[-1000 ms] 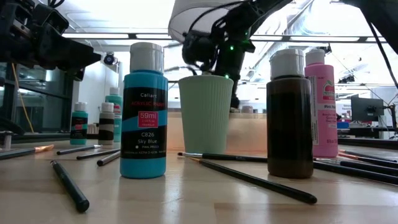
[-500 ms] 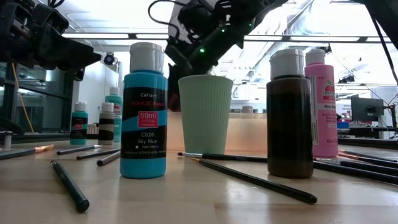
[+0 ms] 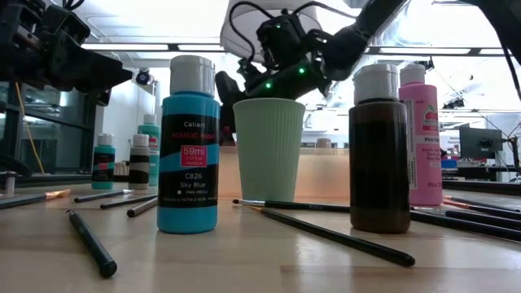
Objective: Pick & Place Paint Supplies
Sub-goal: Put the small brown paint bottle into the orange bin
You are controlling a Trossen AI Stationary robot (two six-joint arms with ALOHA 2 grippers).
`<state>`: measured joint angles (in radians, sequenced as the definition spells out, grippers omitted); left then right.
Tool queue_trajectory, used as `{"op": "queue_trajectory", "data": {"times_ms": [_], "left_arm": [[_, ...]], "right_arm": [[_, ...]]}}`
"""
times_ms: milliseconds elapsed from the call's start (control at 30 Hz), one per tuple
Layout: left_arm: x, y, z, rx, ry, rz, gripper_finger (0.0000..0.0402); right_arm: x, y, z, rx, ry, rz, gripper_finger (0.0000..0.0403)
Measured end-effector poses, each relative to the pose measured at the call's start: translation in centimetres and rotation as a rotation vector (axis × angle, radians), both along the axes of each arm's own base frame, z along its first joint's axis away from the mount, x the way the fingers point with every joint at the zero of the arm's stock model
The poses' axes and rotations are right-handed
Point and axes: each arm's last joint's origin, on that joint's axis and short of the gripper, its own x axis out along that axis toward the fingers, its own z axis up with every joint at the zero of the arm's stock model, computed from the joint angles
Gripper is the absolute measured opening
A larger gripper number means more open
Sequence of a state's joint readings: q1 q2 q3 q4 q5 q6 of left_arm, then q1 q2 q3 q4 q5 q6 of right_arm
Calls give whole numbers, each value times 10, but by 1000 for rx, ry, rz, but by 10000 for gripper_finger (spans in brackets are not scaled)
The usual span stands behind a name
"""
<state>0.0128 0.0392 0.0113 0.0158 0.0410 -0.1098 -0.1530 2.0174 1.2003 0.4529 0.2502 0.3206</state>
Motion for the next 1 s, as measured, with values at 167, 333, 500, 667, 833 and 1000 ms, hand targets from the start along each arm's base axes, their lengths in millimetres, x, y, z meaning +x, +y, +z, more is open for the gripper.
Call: {"op": "queue_trajectory", "data": {"times_ms": [167, 333, 500, 667, 833, 1000], "left_arm": [[0, 0, 0, 0, 0, 0, 126], [0, 0, 0, 0, 0, 0, 126], [0, 0, 0, 0, 0, 0, 126], [0, 0, 0, 0, 0, 0, 126], [0, 0, 0, 0, 0, 0, 126], [0, 0, 0, 0, 0, 0, 126]], "right_arm": [[-7, 2, -10, -14, 16, -32, 135], [-10, 3, -15, -13, 30, -31, 135], [-8, 2, -17, -14, 19, -29, 135], [-6, 2, -29, -8, 32, -22, 135], [-3, 1, -34, -12, -12, -26, 135], [-3, 0, -34, -28, -18, -34, 141]]}}
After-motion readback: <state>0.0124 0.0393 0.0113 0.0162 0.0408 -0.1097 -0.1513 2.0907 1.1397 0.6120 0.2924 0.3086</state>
